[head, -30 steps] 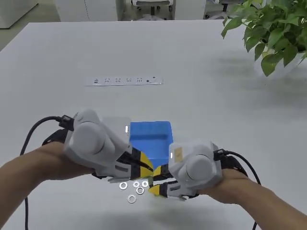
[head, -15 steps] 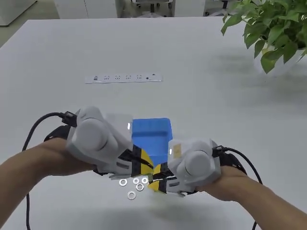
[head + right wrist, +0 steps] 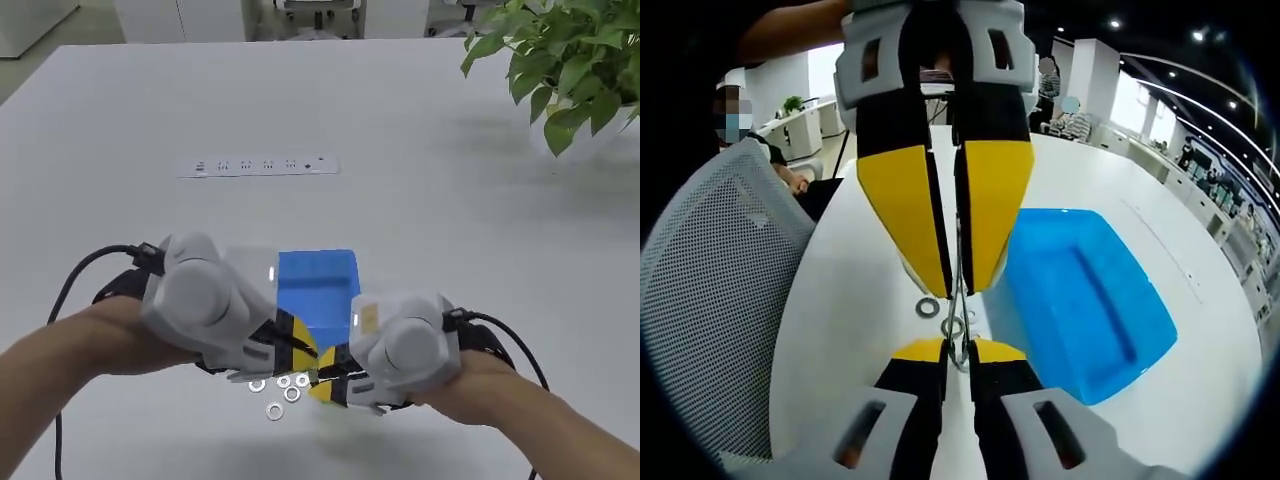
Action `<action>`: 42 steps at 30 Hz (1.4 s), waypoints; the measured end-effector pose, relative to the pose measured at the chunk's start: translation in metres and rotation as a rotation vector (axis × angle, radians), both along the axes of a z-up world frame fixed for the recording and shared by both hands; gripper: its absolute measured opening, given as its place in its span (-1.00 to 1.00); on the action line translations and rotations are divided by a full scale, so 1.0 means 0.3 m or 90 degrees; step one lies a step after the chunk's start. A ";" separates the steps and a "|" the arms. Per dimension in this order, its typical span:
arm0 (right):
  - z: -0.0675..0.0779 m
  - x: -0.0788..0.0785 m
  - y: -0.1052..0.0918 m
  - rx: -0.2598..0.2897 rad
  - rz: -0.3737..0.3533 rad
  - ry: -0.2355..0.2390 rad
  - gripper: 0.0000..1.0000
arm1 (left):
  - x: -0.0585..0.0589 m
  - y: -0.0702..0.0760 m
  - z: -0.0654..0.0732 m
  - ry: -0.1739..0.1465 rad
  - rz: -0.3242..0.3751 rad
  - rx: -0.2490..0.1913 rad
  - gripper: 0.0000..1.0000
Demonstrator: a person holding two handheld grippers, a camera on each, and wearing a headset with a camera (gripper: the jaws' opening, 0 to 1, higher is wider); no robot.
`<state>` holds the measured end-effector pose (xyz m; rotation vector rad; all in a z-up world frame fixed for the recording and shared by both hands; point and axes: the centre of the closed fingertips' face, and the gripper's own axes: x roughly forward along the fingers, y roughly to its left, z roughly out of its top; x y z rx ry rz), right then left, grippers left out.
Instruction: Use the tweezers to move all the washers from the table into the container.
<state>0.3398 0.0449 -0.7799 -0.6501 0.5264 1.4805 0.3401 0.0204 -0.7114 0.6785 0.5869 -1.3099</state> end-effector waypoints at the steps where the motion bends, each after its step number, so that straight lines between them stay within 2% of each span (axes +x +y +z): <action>1: 0.000 0.000 -0.001 0.000 0.000 -0.001 -0.80 | 0.000 0.002 0.000 0.001 0.002 -0.001 -0.82; 7: 0.000 0.000 -0.009 -0.001 -0.002 0.000 -0.80 | -0.002 0.018 0.007 0.011 0.022 -0.018 -0.66; 13: 0.007 0.001 -0.013 0.002 -0.005 -0.002 -0.80 | -0.007 0.036 0.011 0.015 0.044 -0.042 -0.31; 16: 0.016 0.000 -0.016 0.004 -0.005 -0.005 -0.80 | -0.001 0.049 0.020 0.021 0.070 -0.060 -0.15; 21: 0.048 0.004 -0.022 0.009 -0.006 -0.006 -0.80 | -0.002 0.069 0.036 0.031 0.108 -0.094 0.11; 27: 0.094 0.022 -0.026 0.017 -0.009 -0.015 -0.80 | 0.003 0.104 0.051 0.038 0.159 -0.131 0.27; 31: 0.122 0.029 -0.026 0.018 -0.006 -0.023 -0.80 | 0.006 0.123 0.066 0.033 0.190 -0.156 0.45; 34: 0.143 0.033 -0.027 0.020 -0.001 -0.026 -0.80 | 0.017 0.140 0.090 0.007 0.219 -0.180 0.55; 38: 0.167 0.039 -0.027 0.023 0.003 -0.025 -0.80 | 0.017 0.155 0.114 0.001 0.251 -0.207 0.69; 42: 0.198 0.048 -0.021 0.030 0.009 -0.025 -0.80 | -0.001 0.164 0.122 0.001 0.265 -0.209 0.74</action>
